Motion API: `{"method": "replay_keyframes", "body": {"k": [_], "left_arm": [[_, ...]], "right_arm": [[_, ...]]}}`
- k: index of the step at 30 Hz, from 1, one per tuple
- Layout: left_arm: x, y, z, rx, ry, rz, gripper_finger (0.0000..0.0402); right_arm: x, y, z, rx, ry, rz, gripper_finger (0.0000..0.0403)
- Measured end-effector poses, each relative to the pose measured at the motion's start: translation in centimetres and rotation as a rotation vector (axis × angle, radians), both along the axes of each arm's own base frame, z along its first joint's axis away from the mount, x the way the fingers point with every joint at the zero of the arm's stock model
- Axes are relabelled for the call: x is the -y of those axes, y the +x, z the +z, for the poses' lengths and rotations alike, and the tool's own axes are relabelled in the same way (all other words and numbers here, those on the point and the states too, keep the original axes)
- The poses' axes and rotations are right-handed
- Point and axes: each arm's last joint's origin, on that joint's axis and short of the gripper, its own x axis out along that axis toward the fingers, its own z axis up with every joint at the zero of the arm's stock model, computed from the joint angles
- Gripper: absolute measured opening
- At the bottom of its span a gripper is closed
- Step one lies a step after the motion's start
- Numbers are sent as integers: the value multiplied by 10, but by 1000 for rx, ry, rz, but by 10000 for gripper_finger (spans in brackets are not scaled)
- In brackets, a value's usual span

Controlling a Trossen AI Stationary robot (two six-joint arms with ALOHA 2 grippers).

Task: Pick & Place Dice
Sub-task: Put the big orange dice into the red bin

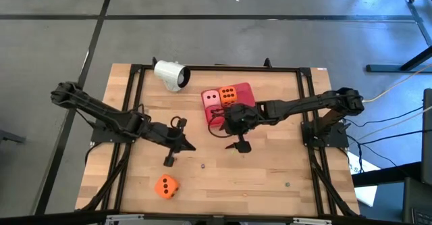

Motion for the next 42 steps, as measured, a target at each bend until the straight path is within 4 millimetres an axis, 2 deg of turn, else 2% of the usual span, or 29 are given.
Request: {"method": "replay_keyframes", "body": {"k": [5,13,23,27,32,35,38,42], "left_arm": [[1,9,-1,36,10,19,36],[2,19,-12,1,93,69,133],[18,45,10,52,216,12,264],[24,57,8,-30,256,8,304],[29,70,-4,-185,346,33,333],[34,78,-7,-221,350,6,341],[42,84,-1,-204,319,-53,345],[51,82,11,-217,310,-76,345]], "right_arm": [[1,0,0,2,0,-2,396],[-1,1,1,-17,70,-67,396],[-12,-1,1,-19,71,-38,396],[-12,-1,1,-24,68,-34,396],[-12,-2,0,-30,67,-34,396],[-12,-2,0,-30,67,-34,396],[-12,-2,0,-31,67,-34,396],[-12,-2,0,-33,69,-36,396]]}}
